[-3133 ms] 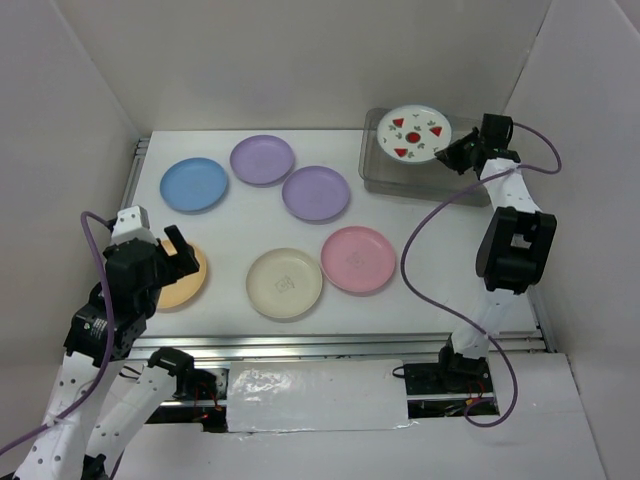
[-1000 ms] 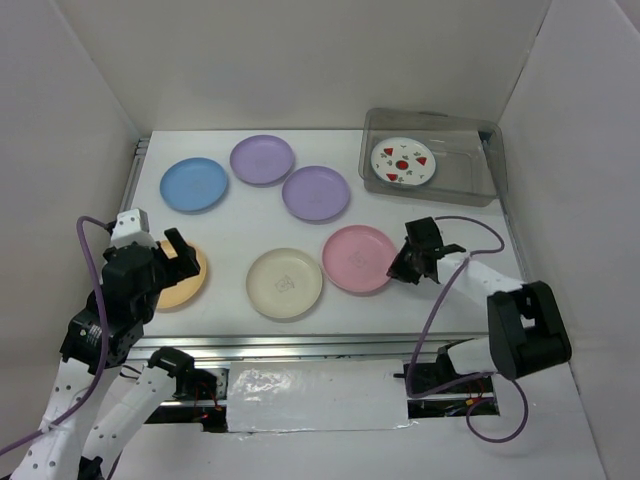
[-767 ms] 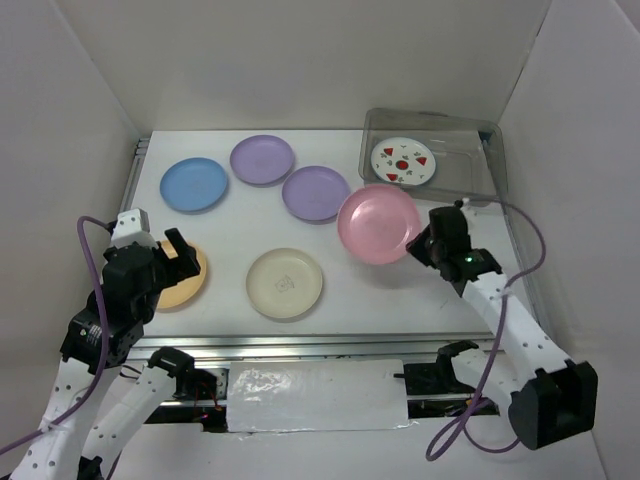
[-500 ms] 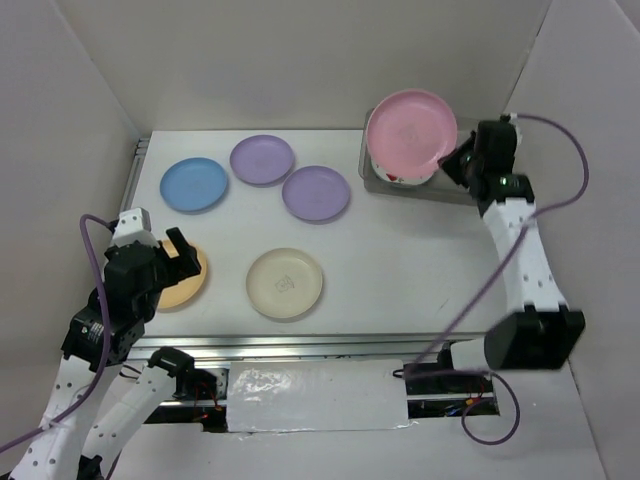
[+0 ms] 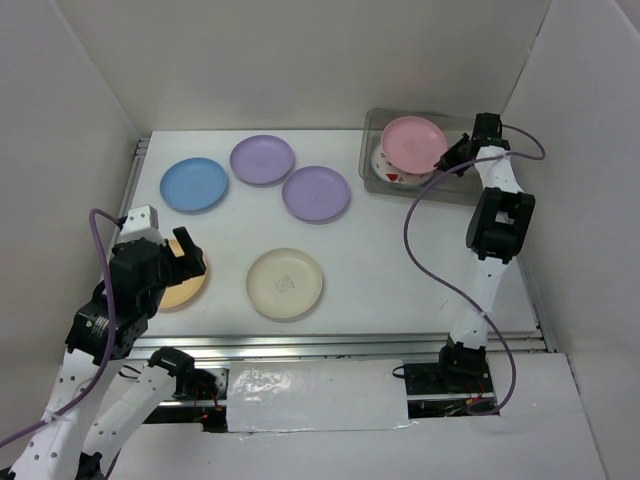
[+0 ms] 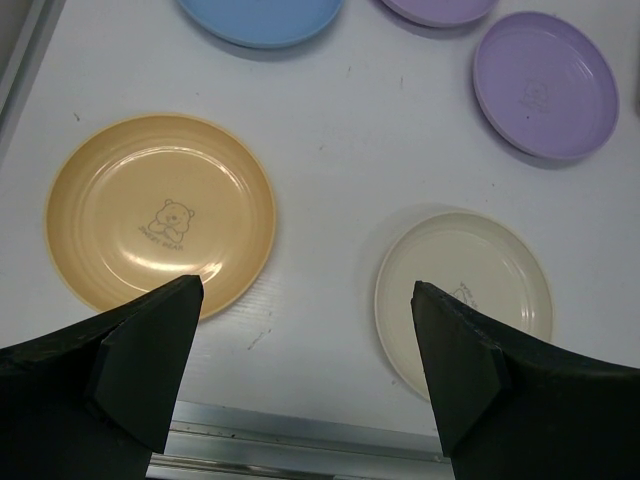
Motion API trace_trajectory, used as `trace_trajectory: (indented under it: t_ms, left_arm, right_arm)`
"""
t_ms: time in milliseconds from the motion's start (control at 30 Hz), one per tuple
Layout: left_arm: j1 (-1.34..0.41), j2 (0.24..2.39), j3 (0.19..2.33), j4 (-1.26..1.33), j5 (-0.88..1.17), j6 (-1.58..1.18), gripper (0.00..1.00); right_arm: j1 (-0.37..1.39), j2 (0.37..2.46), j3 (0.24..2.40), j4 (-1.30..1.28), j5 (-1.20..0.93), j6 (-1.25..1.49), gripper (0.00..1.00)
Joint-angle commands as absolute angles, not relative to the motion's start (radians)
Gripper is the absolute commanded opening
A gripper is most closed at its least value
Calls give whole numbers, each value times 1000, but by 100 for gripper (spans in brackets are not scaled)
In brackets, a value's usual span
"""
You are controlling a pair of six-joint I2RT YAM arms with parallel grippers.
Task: Place the plates into the plastic bin on the countertop
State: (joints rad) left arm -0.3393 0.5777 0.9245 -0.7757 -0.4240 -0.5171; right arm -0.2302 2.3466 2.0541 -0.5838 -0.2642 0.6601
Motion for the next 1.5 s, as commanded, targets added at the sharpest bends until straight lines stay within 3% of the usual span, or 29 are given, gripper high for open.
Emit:
trace_trajectory:
  t_ms: [0,200,467,500,600,700,833,867,900,1100,1167,1333,1467]
  left_arm:
    - [-344,578,919,-716,-413,-486,99]
    - [-345,591,920,-716,-406,-483,99]
    - [-344,578,920,-716,-413,-488,99]
    - [-344,577,920,-716,-414,-488,99]
    - [-344,569,920,-718,-417,-489,99]
    - [-345,560,919,-716,-422,-489,99]
    - [-344,558,919,-718,-422,-491,99]
    - [-344,557,919,-716,-420,-491,99]
    - [-345,560,919,-718,-420,-491,99]
    - [-344,554,920,-722,-433,-494,99]
    - [-344,552,923,-724,-445,-499,99]
    - [-345,566,928,-744,-500,-529,99]
    - [-344,574,930,-747,-506,-532,99]
  right_arm:
    - [-212,2342,2223,-578,-314,660,0]
    - [-209,2454,2353,-618,-311,680,6]
    - [-198,2381,2229,-581,-302,663,11]
    - [-198,2373,2217,-577,-298,661,32]
    - [-198,2353,2178,-575,-285,661,56]
    - [-195,2333,2168,-589,-282,655,71]
    - [-166,2176,2116,-569,-230,637,79]
    - [-152,2125,2093,-552,-210,629,83]
    - [-138,2079,2074,-539,-187,605,96]
    - [102,1792,2000,-650,-3,505,100]
    - [217,1728,1875,-678,25,503,100]
    - [428,1495,1298,-430,69,587,100]
    - [566,1421,1021,-330,120,699,100]
